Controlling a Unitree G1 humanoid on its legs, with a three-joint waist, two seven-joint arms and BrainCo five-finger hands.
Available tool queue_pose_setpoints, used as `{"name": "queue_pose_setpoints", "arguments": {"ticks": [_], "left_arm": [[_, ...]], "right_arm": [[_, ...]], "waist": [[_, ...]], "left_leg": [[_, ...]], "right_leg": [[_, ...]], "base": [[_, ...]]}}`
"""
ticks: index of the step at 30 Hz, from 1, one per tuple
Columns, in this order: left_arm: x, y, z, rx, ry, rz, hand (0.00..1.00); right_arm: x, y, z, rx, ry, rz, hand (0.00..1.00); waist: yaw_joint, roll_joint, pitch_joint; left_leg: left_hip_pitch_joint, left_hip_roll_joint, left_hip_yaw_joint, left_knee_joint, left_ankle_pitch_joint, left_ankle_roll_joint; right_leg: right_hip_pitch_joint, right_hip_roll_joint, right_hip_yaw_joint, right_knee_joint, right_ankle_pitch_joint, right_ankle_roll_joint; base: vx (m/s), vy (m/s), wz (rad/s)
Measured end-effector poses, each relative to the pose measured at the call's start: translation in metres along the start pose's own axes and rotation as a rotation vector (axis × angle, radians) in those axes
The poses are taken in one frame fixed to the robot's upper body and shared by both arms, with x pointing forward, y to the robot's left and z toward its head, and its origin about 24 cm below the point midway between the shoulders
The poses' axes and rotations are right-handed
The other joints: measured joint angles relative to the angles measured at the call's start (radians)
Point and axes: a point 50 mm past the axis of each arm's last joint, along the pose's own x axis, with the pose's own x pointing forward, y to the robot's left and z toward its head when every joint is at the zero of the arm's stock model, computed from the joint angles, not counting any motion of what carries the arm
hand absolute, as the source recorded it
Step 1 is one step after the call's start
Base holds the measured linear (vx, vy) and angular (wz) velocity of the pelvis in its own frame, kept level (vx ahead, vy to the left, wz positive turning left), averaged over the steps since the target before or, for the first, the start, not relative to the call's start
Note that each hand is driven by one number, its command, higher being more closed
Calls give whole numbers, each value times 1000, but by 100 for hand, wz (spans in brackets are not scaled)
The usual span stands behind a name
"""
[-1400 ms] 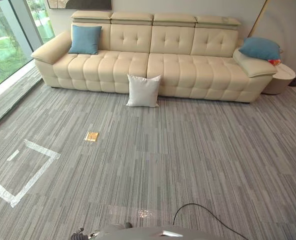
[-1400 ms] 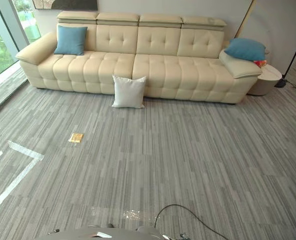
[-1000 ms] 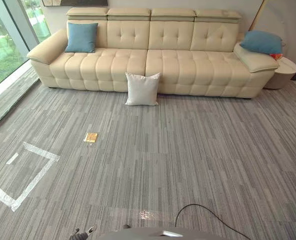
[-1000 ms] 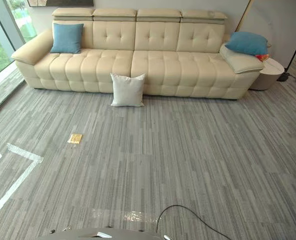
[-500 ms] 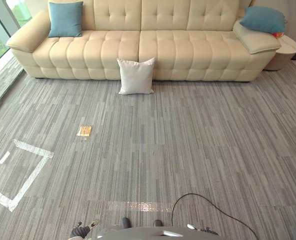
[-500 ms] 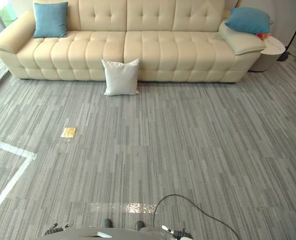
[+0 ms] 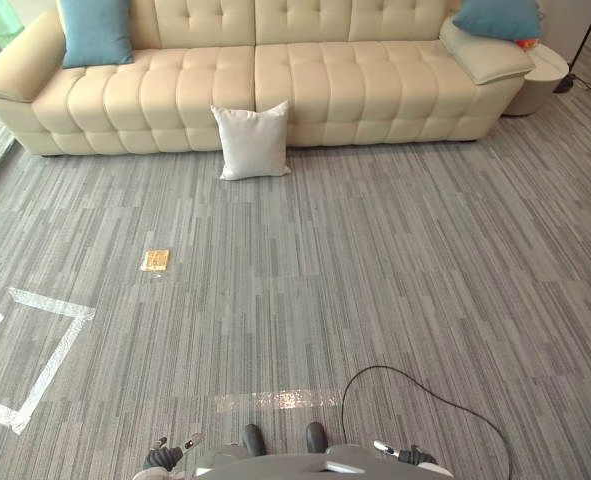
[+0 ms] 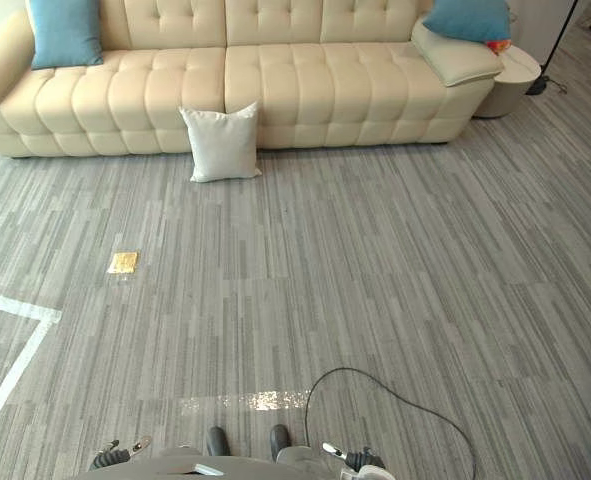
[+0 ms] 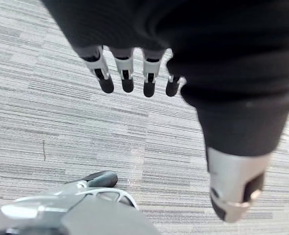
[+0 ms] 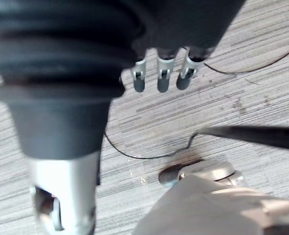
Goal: Pick up cushions and gather them together orderly.
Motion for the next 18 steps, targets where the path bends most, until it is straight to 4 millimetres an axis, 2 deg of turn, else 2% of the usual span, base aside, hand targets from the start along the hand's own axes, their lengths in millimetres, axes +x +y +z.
{"name": "queue_pose_setpoints", "arguments": {"ticks": [2, 3, 6, 7, 8, 9, 10, 11, 12, 13, 14, 15, 16, 17, 18], "left_arm": [[0, 1, 1, 1, -1, 1, 0], [0, 0, 2, 2, -4, 0, 0], [2, -3, 9, 6, -23, -9, 0], [3, -5, 13, 8, -33, -15, 0], [3, -6, 12, 7, -31, -16, 0], [3, -10, 13, 2, -34, -24, 0], [2, -15, 14, -6, -35, -36, 0], [1, -23, 18, -31, -51, -51, 0], [0, -30, 21, -53, -62, -63, 0], [-2, -38, 22, -103, -65, -76, 0], [-2, -39, 24, -122, -73, -74, 0], [-3, -39, 28, -137, -89, -71, 0], [-3, -39, 29, -141, -92, -70, 0], [-3, -37, 34, -147, -114, -64, 0], [-3, -36, 38, -154, -128, -59, 0]], "right_arm": [[0, 1, 0, 1, 2, 0, 0], [1, 2, 2, 1, -2, 4, 0], [1, 1, 2, 2, 0, 3, 0], [1, 0, 1, 5, 4, -1, 0], [0, 0, -1, 0, 9, -3, 0], [-1, 0, -4, 2, 18, -3, 0], [0, -4, -2, 2, 12, -13, 0], [1, -7, 2, 3, -4, -24, 0], [1, -9, 4, 2, -12, -29, 0], [1, -11, 10, 3, -35, -34, 0], [2, -11, 10, 2, -37, -37, 0], [2, -11, 11, -1, -40, -36, 0], [2, -11, 11, -2, -40, -35, 0], [2, -8, 14, -15, -50, -25, 0], [2, -7, 15, -21, -52, -22, 0]], "waist": [[-4, -3, 2], [-8, -2, 3], [-21, -1, 7], [-38, 4, 12], [-44, 4, 12], [-53, 3, 15], [-52, 23, 19], [-55, 52, 22], [-58, 66, 23], [-61, 82, 33], [-60, 86, 35], [-54, 87, 38], [-51, 86, 40], [-47, 77, 52], [-36, 66, 56]], "left_leg": [[35, 0, -16, -11, -13, -18], [51, 0, -21, -25, -15, -21], [102, -6, -47, -65, -28, -44], [141, -8, -77, -89, -42, -69], [162, -9, -90, -99, -51, -84], [202, -3, -118, -97, -63, -104], [211, 15, -125, -86, -63, -104], [182, 49, -135, 6, -61, -116], [123, 75, -139, 152, -57, -125], [1, 133, -161, 467, 5, -169], [-40, 159, -175, 584, 28, -185], [-103, 201, -172, 782, 48, -208], [-125, 216, -166, 839, 50, -209], [-176, 254, -128, 940, 46, -185], [-222, 272, -96, 963, 39, -169]], "right_leg": [[-32, -18, -61, -37, -14, 1], [-51, -22, -96, -106, -8, -4], [-81, -9, -133, -321, 63, -15], [-86, 6, -108, -402, 119, -34], [-83, 9, -95, -416, 137, -50], [-71, 11, -89, -366, 213, -114], [-70, 18, -99, -331, 178, -112], [-56, 26, -120, -300, 121, -123], [-33, 37, -130, -301, 89, -127], [37, 67, -137, -330, 55, -137], [68, 81, -138, -346, 46, -143], [133, 104, -136, -376, 32, -153], [160, 111, -133, -387, 28, -157], [245, 120, -115, -429, 17, -162], [299, 120, -96, -469, 14, -161]], "base": [[360, 24, 30], [363, 3, 33], [428, -45, 39], [621, -128, 63], [775, -211, 82], [520, -186, 49], [618, -257, 42], [568, -276, 22], [690, -330, 27], [576, -261, 12], [682, -251, -9], [442, -148, -20], [606, -173, -28], [348, -81, -30], [482, -98, -35]]}}
